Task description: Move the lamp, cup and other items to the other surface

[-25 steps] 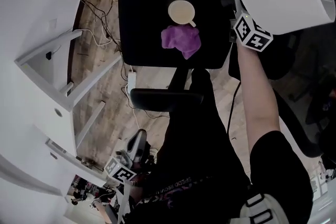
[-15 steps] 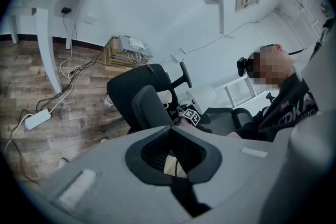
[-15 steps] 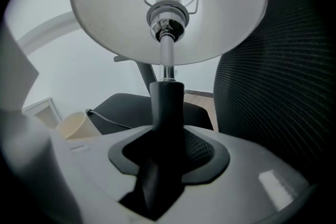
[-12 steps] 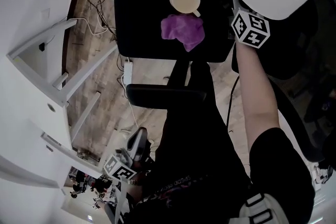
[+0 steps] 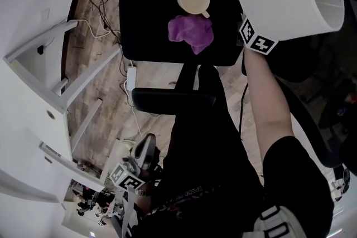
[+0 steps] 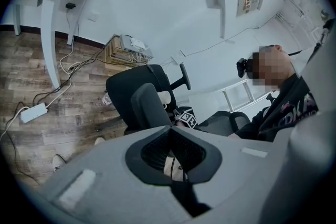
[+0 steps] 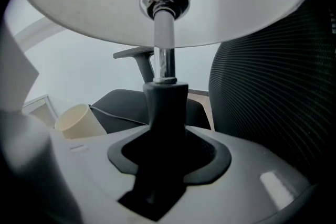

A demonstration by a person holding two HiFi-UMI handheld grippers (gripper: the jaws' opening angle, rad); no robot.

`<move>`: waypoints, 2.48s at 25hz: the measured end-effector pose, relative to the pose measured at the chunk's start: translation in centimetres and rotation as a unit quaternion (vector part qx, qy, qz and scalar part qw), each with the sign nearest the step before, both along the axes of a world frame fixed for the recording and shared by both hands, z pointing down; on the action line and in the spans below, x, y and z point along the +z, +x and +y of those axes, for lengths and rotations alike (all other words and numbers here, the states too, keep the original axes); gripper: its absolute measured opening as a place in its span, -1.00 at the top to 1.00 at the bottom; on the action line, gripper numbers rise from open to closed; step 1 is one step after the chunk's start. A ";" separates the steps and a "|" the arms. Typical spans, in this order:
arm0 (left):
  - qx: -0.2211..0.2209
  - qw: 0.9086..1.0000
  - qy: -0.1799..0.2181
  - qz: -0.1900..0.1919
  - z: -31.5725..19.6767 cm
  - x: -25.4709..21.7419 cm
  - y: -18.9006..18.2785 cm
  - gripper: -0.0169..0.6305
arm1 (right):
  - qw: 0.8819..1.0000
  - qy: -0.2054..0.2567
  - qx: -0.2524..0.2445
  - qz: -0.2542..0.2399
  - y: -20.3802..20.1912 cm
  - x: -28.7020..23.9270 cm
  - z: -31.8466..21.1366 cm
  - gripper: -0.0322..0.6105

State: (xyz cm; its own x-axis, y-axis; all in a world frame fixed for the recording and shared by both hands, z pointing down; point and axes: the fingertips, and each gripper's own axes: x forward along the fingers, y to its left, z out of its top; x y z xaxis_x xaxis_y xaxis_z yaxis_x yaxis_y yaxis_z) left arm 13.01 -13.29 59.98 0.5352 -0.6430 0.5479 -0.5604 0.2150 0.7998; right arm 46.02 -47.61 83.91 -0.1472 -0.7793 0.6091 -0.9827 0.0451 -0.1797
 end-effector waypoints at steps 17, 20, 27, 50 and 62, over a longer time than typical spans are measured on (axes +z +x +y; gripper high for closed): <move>-0.069 0.997 0.029 0.026 4.6 0.1 -1.1 0.95 | 0.997 -0.075 0.005 0.037 -0.7 1.6 7.7 0.29; -0.090 0.994 0.046 0.028 6.3 -0.4 -1.5 0.95 | 0.995 -0.086 -0.011 0.047 -1.0 1.4 9.2 0.36; -0.135 0.988 0.069 0.030 12.6 -0.7 -3.6 0.95 | 0.995 -0.078 -0.041 0.047 -2.8 -0.3 11.5 0.39; -0.190 0.953 0.232 -0.034 22.9 -10.9 -9.8 0.95 | 0.969 -0.050 -0.232 -0.073 -14.0 -22.4 24.9 0.89; -0.283 0.911 0.287 -0.094 35.1 -14.8 -15.0 0.95 | 0.762 -0.074 -0.579 -0.281 -40.4 -36.4 49.0 0.89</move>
